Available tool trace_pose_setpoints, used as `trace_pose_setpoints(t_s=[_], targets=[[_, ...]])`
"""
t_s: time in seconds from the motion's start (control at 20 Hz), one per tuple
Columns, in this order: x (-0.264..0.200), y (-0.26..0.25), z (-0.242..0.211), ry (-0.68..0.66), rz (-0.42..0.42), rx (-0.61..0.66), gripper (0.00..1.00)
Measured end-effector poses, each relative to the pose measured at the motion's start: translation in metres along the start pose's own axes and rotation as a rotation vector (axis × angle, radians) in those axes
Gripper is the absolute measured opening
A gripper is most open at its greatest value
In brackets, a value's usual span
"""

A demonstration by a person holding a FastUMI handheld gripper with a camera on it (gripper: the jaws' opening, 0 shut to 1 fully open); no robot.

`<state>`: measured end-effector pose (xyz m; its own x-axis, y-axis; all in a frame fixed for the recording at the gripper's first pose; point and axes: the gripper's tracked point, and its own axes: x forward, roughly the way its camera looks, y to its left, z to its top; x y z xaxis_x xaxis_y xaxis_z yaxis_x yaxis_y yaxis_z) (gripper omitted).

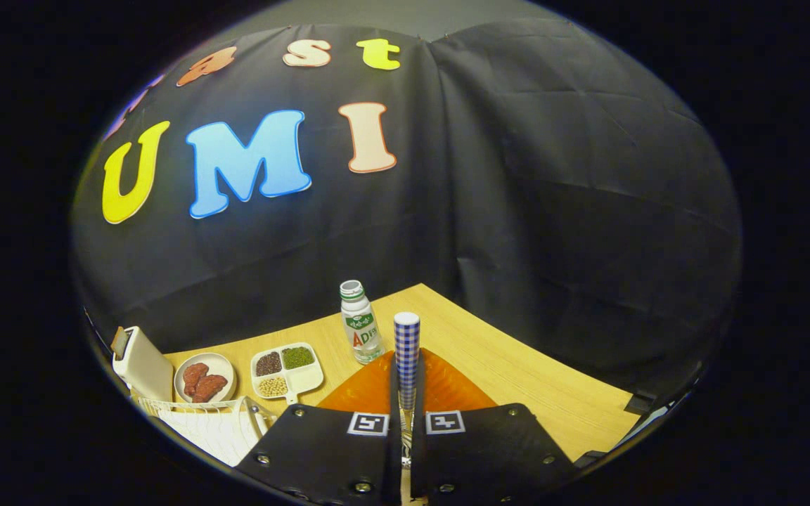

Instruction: Take the plate from the dish rack, then take the spoon from the basket and place it into the plate.

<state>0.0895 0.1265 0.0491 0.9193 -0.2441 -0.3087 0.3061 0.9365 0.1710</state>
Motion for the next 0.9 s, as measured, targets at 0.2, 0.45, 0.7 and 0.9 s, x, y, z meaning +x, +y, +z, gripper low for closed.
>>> trace_pose_setpoints(t_s=[0.2,0.45,0.7,0.9], targets=[[-0.043,0.042,0.011,-0.037,0.085,-0.050,0.05],[-0.107,0.112,-0.008,-0.053,0.236,-0.152,0.05],[-0.171,0.176,-0.049,-0.046,0.372,-0.195,0.05],[-0.218,0.213,-0.083,-0.047,0.460,-0.251,0.05]])
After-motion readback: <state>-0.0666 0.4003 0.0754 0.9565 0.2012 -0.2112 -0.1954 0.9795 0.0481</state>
